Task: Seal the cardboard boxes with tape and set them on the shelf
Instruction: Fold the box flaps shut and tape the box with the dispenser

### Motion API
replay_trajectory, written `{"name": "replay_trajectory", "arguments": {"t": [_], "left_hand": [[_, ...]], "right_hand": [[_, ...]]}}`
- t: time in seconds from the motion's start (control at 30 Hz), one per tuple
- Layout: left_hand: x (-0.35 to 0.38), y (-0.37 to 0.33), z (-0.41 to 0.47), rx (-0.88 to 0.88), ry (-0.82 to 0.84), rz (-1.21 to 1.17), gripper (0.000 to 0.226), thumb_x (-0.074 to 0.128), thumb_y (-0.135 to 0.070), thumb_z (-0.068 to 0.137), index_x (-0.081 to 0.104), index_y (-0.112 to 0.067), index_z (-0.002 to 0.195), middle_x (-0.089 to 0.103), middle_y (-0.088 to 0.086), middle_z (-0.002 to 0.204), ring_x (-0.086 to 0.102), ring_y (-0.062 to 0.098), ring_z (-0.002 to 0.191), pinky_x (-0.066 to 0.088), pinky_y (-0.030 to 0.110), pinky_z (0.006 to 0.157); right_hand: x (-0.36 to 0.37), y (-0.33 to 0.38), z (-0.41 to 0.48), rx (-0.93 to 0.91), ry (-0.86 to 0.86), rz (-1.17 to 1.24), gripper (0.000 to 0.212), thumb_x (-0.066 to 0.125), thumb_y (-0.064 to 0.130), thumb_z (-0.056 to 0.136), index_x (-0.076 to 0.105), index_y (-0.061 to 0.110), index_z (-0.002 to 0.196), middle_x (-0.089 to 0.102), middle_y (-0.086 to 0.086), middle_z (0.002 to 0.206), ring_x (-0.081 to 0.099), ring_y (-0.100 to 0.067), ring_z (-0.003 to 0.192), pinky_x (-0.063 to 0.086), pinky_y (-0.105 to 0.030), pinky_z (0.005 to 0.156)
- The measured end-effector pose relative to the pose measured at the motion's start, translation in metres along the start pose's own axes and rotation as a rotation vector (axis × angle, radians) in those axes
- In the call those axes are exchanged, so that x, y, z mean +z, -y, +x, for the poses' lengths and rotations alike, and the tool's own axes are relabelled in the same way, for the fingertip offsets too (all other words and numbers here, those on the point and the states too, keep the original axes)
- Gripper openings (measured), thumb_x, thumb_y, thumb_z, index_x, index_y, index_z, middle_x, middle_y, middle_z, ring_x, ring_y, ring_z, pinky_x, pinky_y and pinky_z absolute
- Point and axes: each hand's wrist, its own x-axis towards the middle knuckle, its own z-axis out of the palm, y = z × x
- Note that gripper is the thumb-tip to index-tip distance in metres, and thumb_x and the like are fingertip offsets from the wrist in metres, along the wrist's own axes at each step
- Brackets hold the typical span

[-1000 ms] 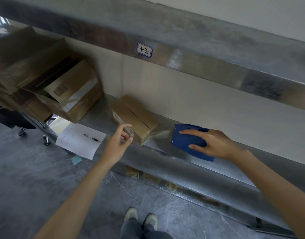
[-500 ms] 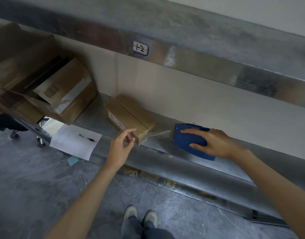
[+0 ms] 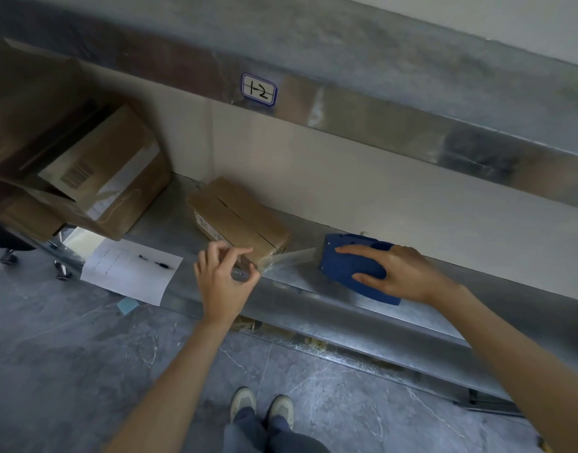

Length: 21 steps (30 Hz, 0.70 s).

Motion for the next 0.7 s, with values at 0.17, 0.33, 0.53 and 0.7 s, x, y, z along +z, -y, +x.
{"name": "replay_trajectory", "arguments": {"t": [0.17, 0.33, 0.53, 0.7], "left_hand": [[0.0, 0.008, 0.008, 0.139, 0.076, -0.135, 0.016, 0.074, -0.004, 0.073, 0.068, -0.011, 0.087, 0.065, 0.002, 0.124, 0.049, 0.023, 0.134, 0.023, 0.038, 0.12], [-0.004, 0.008, 0.014, 0.171, 0.101, -0.038, 0.016, 0.063, -0.015, 0.076, 0.066, -0.015, 0.092, 0.071, 0.002, 0.118, 0.057, 0.02, 0.127, 0.026, 0.047, 0.119], [-0.002, 0.007, 0.022, 0.163, 0.062, 0.038, 0.01, 0.061, -0.018, 0.081, 0.068, -0.016, 0.088, 0.075, 0.001, 0.108, 0.064, 0.02, 0.116, 0.035, 0.05, 0.113], [-0.005, 0.014, 0.02, 0.194, 0.07, -0.007, 0.013, 0.06, -0.022, 0.084, 0.068, -0.016, 0.093, 0.074, 0.002, 0.113, 0.063, 0.02, 0.119, 0.029, 0.049, 0.117]], "right_hand": [[0.001, -0.001, 0.003, -0.005, -0.008, 0.013, 0.054, 0.05, 0.05, 0.097, 0.019, 0.064, 0.139, 0.056, 0.002, 0.058, 0.047, -0.012, 0.048, 0.037, -0.024, 0.051], [0.004, -0.003, 0.006, -0.01, -0.002, 0.034, 0.055, 0.05, 0.049, 0.097, 0.016, 0.066, 0.136, 0.055, 0.002, 0.057, 0.048, -0.015, 0.049, 0.037, -0.024, 0.051], [0.006, -0.004, 0.01, 0.0, 0.007, 0.041, 0.055, 0.049, 0.05, 0.097, 0.013, 0.068, 0.135, 0.055, 0.001, 0.056, 0.048, -0.014, 0.048, 0.04, -0.027, 0.051], [0.006, -0.004, 0.012, -0.005, 0.008, 0.048, 0.054, 0.05, 0.049, 0.098, 0.015, 0.067, 0.134, 0.056, 0.001, 0.058, 0.044, -0.013, 0.047, 0.038, -0.026, 0.052]]}}
